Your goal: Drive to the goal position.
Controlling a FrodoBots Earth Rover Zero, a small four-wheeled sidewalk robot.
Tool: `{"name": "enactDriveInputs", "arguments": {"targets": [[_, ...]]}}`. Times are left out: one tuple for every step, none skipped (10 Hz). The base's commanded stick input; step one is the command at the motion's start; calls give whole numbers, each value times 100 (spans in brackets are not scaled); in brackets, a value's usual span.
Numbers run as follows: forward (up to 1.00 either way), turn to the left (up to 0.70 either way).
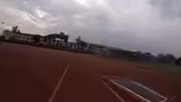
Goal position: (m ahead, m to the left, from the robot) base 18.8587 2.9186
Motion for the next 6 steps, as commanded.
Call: {"name": "enactDriveInputs", "arguments": {"targets": [[70, 0], [70, 0], [70, 0], [70, 0], [70, 0], [70, 0]]}}
